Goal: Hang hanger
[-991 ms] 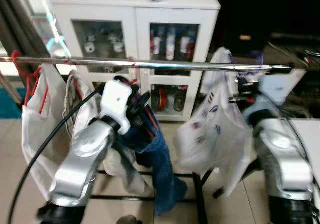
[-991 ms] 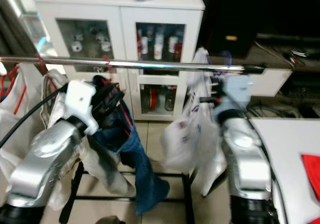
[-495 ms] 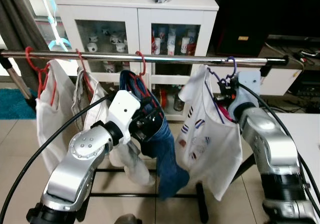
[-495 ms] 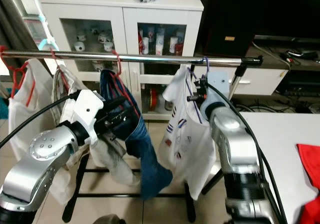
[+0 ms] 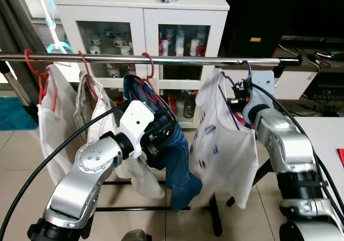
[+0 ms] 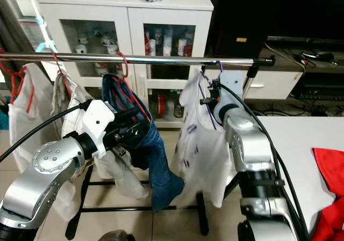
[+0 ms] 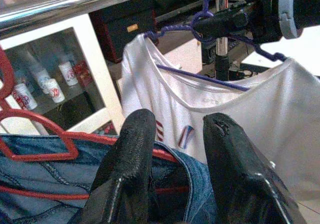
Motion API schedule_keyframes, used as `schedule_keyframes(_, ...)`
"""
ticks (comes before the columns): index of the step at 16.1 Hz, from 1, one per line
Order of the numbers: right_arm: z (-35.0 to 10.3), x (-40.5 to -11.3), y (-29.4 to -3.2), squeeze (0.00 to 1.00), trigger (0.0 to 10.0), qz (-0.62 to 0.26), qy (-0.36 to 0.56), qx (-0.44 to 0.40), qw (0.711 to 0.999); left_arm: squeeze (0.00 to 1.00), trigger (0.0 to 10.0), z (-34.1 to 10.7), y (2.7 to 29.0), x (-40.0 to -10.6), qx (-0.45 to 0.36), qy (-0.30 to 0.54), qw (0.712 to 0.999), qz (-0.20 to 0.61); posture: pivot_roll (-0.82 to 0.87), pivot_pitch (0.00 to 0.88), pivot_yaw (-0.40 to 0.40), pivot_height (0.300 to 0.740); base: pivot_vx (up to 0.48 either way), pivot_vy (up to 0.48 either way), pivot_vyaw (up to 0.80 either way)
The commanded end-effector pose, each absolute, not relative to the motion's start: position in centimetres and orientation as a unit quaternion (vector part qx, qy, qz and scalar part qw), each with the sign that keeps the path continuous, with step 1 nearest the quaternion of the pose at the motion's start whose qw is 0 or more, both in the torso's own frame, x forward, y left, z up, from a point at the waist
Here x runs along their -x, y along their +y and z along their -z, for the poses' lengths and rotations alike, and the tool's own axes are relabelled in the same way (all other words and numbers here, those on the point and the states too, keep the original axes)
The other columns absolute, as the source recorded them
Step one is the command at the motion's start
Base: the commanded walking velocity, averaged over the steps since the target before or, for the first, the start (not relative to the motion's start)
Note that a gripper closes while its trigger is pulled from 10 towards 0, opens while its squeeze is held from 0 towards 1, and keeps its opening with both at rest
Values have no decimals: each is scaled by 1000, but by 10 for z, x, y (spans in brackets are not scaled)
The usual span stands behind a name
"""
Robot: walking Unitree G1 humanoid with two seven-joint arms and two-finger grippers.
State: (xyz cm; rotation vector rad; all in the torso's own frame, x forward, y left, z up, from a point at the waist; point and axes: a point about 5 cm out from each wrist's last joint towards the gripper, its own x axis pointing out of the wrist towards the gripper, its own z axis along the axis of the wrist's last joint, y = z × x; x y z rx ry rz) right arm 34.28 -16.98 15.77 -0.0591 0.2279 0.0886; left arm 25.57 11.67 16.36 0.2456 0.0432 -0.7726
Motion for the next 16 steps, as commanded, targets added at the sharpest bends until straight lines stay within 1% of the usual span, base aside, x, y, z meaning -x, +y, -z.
schedule_keyframes(1,-173,-349,-177,0,10000,-24,79,23,996,0,10000,-165,115,-253,-125,20,914,385,112,0,-9,740,0,0,0)
schedule_keyframes(7,-178,-358,-174,0,10000,-26,73,27,997,0,10000,-165,115,-254,-127,21,912,389,112,0,-6,740,0,0,0)
schedule_keyframes(9,-170,-365,-174,0,10000,-33,105,45,993,0,10000,-165,114,-254,-128,21,911,391,115,0,-9,740,0,0,0)
schedule_keyframes(11,-161,-365,-174,0,10000,-41,144,62,987,0,10000,-164,114,-253,-129,22,911,391,116,0,-15,740,0,0,0)
schedule_keyframes(12,-160,-364,-174,0,10000,-43,148,62,986,0,10000,-164,115,-253,-129,22,912,390,115,0,-16,740,0,0,0)
schedule_keyframes(13,-159,-363,-174,133,10000,-43,148,60,986,0,10000,-164,115,-253,-129,22,912,389,115,0,-18,740,0,0,0)
schedule_keyframes(14,-159,-362,-174,133,10000,-46,145,56,987,0,10000,-164,115,-253,-129,22,913,387,115,0,-18,740,0,0,0)
schedule_keyframes(15,-163,-358,-174,1000,10000,-52,121,46,990,0,10000,-163,116,-253,-123,23,919,375,114,0,-20,740,0,0,0)
schedule_keyframes(16,-168,-354,-173,1000,10000,-59,96,34,993,0,10000,-162,117,-255,-118,23,924,363,111,0,-20,740,0,0,0)
